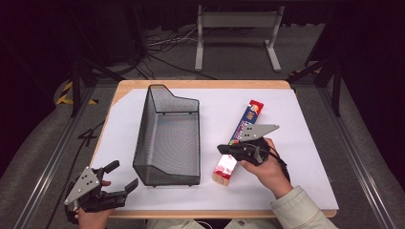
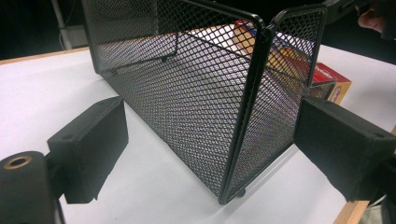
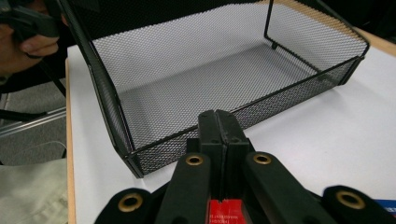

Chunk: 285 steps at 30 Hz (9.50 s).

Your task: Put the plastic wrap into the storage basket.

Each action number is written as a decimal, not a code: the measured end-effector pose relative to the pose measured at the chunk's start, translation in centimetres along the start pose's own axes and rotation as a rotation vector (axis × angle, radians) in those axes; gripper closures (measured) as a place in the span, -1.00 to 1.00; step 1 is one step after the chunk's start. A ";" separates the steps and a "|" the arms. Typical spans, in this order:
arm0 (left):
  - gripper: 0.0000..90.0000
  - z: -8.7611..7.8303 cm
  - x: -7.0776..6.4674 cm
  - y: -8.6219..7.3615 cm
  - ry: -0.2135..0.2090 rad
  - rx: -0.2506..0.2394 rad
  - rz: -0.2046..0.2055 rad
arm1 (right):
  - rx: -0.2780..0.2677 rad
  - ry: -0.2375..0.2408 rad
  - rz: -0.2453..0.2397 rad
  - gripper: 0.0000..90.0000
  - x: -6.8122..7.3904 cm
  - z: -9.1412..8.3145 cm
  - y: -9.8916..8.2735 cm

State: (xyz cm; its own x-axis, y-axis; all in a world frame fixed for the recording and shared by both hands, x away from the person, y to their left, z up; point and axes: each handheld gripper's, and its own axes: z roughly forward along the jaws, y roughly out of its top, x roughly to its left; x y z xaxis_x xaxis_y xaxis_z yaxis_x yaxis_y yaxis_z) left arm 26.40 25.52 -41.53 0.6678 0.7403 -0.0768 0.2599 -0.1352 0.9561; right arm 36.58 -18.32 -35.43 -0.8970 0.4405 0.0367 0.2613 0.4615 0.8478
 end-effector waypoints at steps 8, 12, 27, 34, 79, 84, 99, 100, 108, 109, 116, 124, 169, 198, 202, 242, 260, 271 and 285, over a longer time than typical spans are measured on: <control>-0.76 0.0 0.0 0.0 -0.002 0.009 0.006 | 0.101 -0.004 -0.017 1.00 0.2 2.3 0.0; -0.76 0.1 0.0 0.0 -0.002 0.009 0.003 | 0.164 -0.003 -0.040 1.00 0.3 3.4 -0.1; -0.76 0.2 0.1 -0.1 -0.007 0.026 -0.003 | 0.356 0.008 -0.017 1.00 0.2 6.4 -0.8; -0.76 0.3 0.1 -0.1 -0.005 0.025 -0.005 | 0.419 0.015 -0.011 1.00 0.2 7.3 -0.6; -0.76 0.2 0.2 -0.1 0.004 0.022 -0.008 | 0.616 0.031 0.008 1.00 1.1 4.3 -3.0; -0.76 0.2 0.2 -0.1 0.004 0.019 -0.012 | 0.631 0.017 0.013 1.00 1.0 3.3 -3.5; -0.76 0.0 0.2 -0.1 0.014 0.026 -0.007 | 0.646 -0.042 0.067 1.00 0.0 -0.5 -5.6; -0.76 0.0 0.2 -0.1 0.013 0.023 -0.010 | 0.648 -0.055 0.076 1.00 -0.2 -1.1 -5.9; -0.76 0.1 0.2 -0.1 0.013 0.020 -0.018 | 0.652 -0.124 0.133 1.00 -1.4 -3.4 -7.1; -0.76 0.1 0.2 -0.1 0.014 0.022 -0.016 | 0.652 -0.141 0.143 1.00 -1.7 -3.9 -7.4; -0.76 0.2 0.2 -0.2 0.016 0.025 -0.025 | 0.635 -0.220 0.206 1.00 -3.2 -6.2 -8.6; -0.76 0.2 0.2 -0.2 0.020 0.024 -0.026 | 0.552 -0.175 0.214 0.86 -3.4 -7.0 -8.5; -0.76 0.4 0.4 0.0 0.024 0.018 -0.019 | -0.143 -0.528 0.254 -0.30 -7.0 -11.2 -3.5; -0.76 0.4 0.4 -0.1 0.028 0.020 -0.020 | 0.192 -0.484 0.455 -0.55 -11.2 -6.7 -7.1; -0.76 0.4 0.4 -0.1 0.028 0.019 -0.024 | 0.259 -0.462 0.458 -0.58 -11.4 -5.9 -7.5; -0.76 0.3 0.5 -0.1 0.036 0.015 -0.021 | 0.524 -0.538 0.649 -0.12 -11.8 -3.9 -7.8; -0.76 0.2 0.5 -0.1 0.037 0.017 -0.020 | 0.422 -0.462 0.625 -0.12 -10.2 -5.5 -4.4; -0.76 0.2 0.4 -0.1 0.038 0.011 -0.021 | 0.389 -0.450 0.610 -0.12 -9.2 -6.5 -2.1; -0.82 -0.4 0.4 0.0 0.068 -0.031 -0.012 | 0.370 -0.425 0.589 -0.12 -8.0 -6.9 0.4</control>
State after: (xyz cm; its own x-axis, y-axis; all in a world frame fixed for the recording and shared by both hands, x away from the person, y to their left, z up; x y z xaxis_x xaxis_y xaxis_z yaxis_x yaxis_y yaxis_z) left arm 26.43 26.07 -41.43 0.6157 0.7849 -0.0700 0.2453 -0.1065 0.9636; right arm 41.40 -26.95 -31.77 -0.3831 0.9105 0.1555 0.8155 0.2543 0.5198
